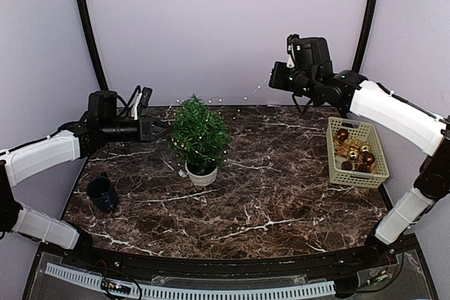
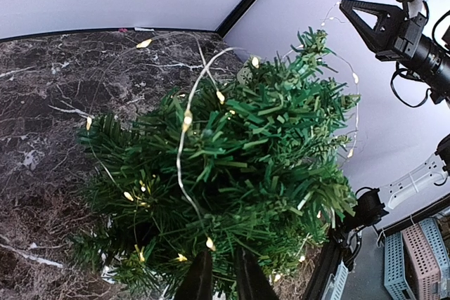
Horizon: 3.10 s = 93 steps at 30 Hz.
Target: Decorate the small christmas tree
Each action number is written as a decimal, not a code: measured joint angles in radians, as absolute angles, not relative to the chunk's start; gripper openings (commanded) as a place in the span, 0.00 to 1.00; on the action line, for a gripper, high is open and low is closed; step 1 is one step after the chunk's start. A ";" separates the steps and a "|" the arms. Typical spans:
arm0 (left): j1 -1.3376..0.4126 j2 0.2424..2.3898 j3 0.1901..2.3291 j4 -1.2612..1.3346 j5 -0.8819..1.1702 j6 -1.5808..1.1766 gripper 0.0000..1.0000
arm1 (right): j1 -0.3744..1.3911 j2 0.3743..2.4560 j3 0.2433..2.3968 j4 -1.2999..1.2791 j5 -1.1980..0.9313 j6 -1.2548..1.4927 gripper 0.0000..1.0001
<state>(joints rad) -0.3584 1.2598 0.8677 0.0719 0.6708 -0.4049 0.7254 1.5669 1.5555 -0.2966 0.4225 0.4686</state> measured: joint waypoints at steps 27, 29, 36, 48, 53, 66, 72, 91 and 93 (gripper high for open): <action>-0.385 1.112 0.719 0.099 0.733 -0.546 0.00 | 0.725 1.532 1.532 -0.302 0.445 0.469 0.00; -0.385 1.112 0.716 0.099 0.727 -0.548 0.00 | 0.725 1.531 1.531 -0.302 0.445 0.469 0.00; -0.385 1.120 0.694 0.099 0.683 -0.550 0.00 | 0.725 1.531 1.530 -0.303 0.443 0.469 0.00; -0.385 1.124 0.662 0.098 0.566 -0.571 0.00 | 0.725 1.539 1.478 -0.356 0.509 0.471 0.00; -0.385 1.135 0.661 0.098 0.527 -0.581 0.00 | 0.725 1.526 1.411 -0.399 0.525 0.478 0.00; -0.385 1.171 0.661 0.099 0.484 -0.593 0.00 | 0.725 1.333 1.318 -0.508 0.323 0.450 0.00; -0.385 1.174 0.661 0.099 0.485 -0.593 0.00 | 0.745 1.322 1.258 -0.577 0.199 0.419 0.00; -0.385 1.171 0.690 0.063 0.476 -0.554 0.31 | 0.904 1.339 1.287 -0.554 -0.141 0.373 0.00; -0.385 1.155 0.694 0.044 0.461 -0.539 0.39 | 0.920 1.356 1.313 -0.553 -0.159 0.369 0.00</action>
